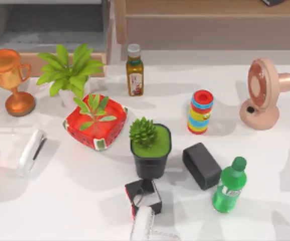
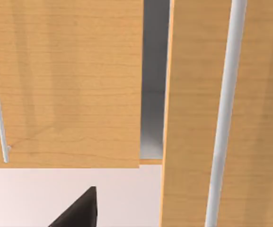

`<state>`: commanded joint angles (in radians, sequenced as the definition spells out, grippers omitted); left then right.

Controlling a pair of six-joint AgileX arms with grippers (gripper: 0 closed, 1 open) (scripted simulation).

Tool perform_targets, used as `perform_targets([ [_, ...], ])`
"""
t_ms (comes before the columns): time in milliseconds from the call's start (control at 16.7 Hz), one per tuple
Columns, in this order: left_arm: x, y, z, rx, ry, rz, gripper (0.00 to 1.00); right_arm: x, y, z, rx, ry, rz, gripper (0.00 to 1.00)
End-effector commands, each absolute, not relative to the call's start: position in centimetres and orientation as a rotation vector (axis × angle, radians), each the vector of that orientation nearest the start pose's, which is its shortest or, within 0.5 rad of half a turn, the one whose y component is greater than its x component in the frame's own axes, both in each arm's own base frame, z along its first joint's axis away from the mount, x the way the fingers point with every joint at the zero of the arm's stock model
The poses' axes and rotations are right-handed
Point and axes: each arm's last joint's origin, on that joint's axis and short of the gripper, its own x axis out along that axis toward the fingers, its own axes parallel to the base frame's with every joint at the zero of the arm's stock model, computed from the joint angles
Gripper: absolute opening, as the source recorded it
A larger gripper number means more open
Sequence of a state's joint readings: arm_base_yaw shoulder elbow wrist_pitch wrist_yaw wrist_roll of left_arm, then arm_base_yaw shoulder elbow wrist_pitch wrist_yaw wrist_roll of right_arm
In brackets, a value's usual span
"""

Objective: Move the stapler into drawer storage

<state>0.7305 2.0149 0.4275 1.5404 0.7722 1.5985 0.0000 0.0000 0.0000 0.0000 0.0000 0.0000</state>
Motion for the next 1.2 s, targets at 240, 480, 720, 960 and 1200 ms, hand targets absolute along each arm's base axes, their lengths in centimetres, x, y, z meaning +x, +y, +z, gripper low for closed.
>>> perform_targets([
  [240, 22.6, 17.5, 8.7, 1.554, 0.004, -0.038, 1.0, 10.6, -0.1, 16.0, 0.0, 0.0, 0.0, 1.0],
  [480, 22.9, 18.0, 9.1, 1.468, 0.072, -0.018, 1.0, 10.6, -0.1, 16.0, 0.0, 0.0, 0.0, 1.0],
  [720, 23.5, 19.1, 10.1, 1.234, 0.242, 0.021, 1.0, 10.6, -0.1, 16.0, 0.0, 0.0, 0.0, 1.0],
  [960, 24.4, 19.7, 11.4, 0.892, 0.47, 0.058, 1.0, 10.6, -0.1, 16.0, 0.0, 0.0, 0.0, 1.0],
  [1200, 26.4, 18.4, 13.8, 0.541, 0.705, 0.075, 1.0, 10.6, -0.1, 16.0, 0.0, 0.0, 0.0, 1.0],
])
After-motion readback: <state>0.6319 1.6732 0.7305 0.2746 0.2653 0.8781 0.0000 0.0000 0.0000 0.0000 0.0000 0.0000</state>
